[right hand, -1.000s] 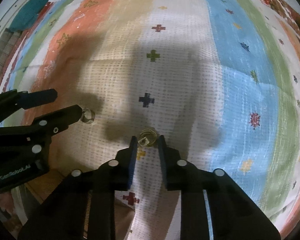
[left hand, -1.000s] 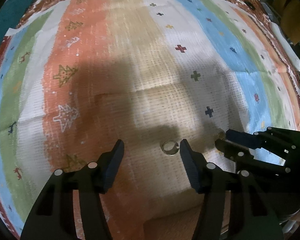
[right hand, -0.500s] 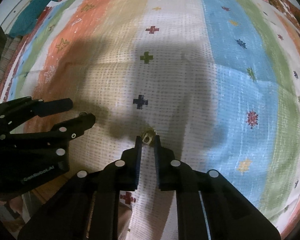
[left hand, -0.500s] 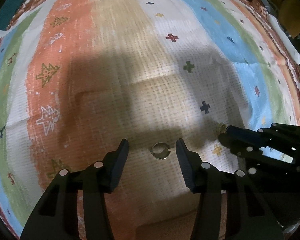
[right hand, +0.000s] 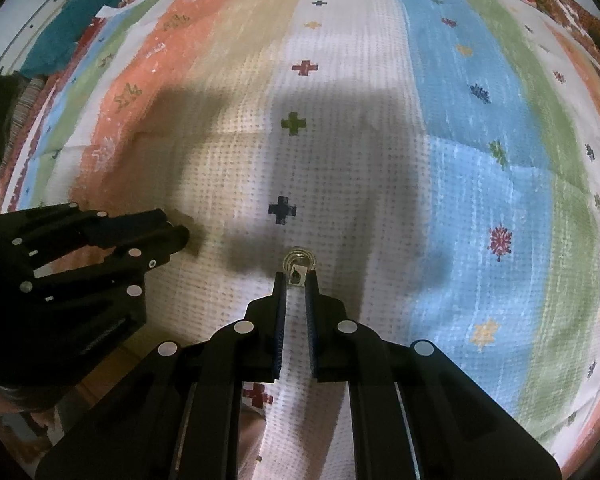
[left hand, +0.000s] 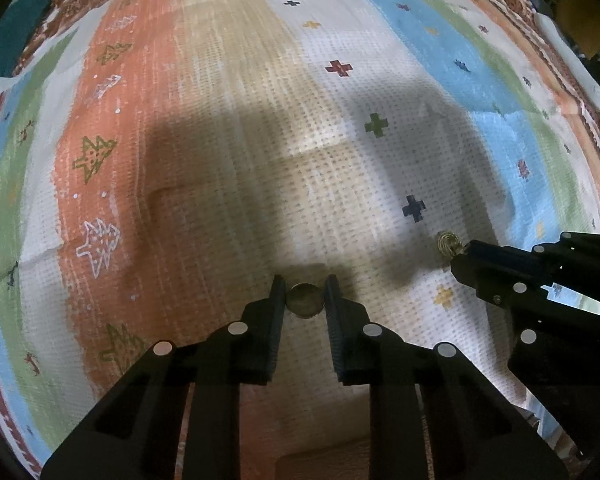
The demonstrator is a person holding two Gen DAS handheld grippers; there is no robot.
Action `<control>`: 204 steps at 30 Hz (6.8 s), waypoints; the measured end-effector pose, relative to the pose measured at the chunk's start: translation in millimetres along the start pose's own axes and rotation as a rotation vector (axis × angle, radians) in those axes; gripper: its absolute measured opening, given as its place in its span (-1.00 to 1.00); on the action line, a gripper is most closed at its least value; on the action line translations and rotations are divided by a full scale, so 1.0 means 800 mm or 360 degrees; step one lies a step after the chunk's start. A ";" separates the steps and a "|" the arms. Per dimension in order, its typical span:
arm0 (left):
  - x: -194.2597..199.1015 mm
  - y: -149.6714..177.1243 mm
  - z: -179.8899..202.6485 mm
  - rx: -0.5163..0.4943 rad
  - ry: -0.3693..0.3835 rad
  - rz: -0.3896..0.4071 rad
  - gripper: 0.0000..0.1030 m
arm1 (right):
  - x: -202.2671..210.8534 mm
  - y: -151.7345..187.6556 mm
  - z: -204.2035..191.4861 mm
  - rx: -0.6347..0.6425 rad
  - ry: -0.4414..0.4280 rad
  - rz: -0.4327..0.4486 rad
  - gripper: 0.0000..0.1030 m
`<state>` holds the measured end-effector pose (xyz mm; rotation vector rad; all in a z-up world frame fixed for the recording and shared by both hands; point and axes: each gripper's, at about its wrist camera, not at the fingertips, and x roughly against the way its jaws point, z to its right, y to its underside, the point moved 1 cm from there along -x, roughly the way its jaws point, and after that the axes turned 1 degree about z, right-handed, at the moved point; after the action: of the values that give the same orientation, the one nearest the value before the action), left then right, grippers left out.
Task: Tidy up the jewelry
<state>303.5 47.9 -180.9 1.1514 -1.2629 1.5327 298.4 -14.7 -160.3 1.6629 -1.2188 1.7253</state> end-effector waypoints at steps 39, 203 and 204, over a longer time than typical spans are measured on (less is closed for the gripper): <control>0.123 0.072 -0.021 0.0149 -0.0013 0.0271 -0.62 | 0.089 0.048 -0.051 0.0147 0.0113 0.0259 -0.80; 0.333 0.341 0.036 0.0008 -0.0073 0.1143 0.89 | 0.295 0.310 -0.093 0.0295 -0.0109 0.1111 0.89; 0.333 0.341 0.036 0.0007 -0.0072 0.1144 0.89 | 0.294 0.310 -0.095 0.0294 -0.0108 0.1108 0.89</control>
<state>-19.0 -13.1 15.2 0.7608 -1.8247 2.0168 14.2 -137.7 3.0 1.4970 -1.8760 2.2441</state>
